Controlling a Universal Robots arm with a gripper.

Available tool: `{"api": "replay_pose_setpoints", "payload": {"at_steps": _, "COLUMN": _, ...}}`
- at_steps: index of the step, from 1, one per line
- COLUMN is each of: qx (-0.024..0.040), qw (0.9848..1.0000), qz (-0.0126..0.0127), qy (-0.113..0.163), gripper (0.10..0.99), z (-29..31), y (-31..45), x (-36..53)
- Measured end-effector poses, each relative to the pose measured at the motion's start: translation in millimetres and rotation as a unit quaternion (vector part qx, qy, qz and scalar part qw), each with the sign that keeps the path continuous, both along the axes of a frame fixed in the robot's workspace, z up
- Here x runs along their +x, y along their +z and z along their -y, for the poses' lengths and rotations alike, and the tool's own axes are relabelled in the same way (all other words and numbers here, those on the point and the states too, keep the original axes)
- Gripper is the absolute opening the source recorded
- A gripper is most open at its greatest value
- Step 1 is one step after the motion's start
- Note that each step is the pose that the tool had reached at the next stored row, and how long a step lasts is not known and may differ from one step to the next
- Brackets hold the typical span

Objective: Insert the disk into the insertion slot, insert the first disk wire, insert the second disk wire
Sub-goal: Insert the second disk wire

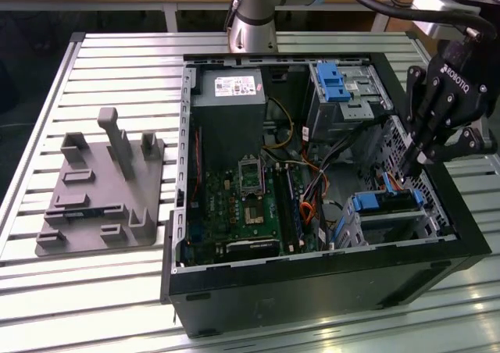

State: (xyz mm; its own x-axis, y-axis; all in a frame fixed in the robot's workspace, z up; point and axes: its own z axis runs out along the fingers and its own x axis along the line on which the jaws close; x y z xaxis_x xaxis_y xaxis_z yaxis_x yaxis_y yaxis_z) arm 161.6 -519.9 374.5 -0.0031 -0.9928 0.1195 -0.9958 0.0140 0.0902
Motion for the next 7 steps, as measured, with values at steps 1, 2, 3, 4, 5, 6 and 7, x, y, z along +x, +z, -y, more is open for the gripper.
{"api": "replay_pose_setpoints", "payload": {"at_steps": 1, "qx": 0.0, "qw": 1.0, "qz": 0.0, "qy": 0.0, "gripper": 0.196, "z": 0.0, "y": 0.0, "x": 0.0}}
{"api": "replay_pose_setpoints", "payload": {"at_steps": 2, "qx": 0.0, "qw": 1.0, "qz": 0.0, "qy": 0.0, "gripper": 0.133, "z": 0.0, "y": 0.0, "x": 0.0}}
{"api": "replay_pose_setpoints", "payload": {"at_steps": 3, "qx": -0.0001, "qw": 1.0, "qz": 0.0, "qy": 0.0, "gripper": 0.106, "z": 0.0, "y": 0.0, "x": 0.0}}
{"api": "replay_pose_setpoints", "payload": {"at_steps": 4, "qx": -0.0001, "qw": 1.0, "qz": 0.0, "qy": 0.0, "gripper": 0.106, "z": 0.0, "y": 0.0, "x": 0.0}}
{"api": "replay_pose_setpoints", "payload": {"at_steps": 5, "qx": -0.0001, "qw": 1.0, "qz": 0.0, "qy": 0.0, "gripper": 0.106, "z": 0.0, "y": 0.0, "x": 0.0}}
{"api": "replay_pose_setpoints", "payload": {"at_steps": 6, "qx": -0.0001, "qw": 1.0, "qz": 0.0, "qy": 0.0, "gripper": 0.106, "z": 0.0, "y": 0.0, "x": 0.0}}
{"api": "replay_pose_setpoints", "payload": {"at_steps": 7, "qx": -0.0001, "qw": 1.0, "qz": 0.0, "qy": 0.0, "gripper": 0.106, "z": 0.0, "y": 0.0, "x": 0.0}}
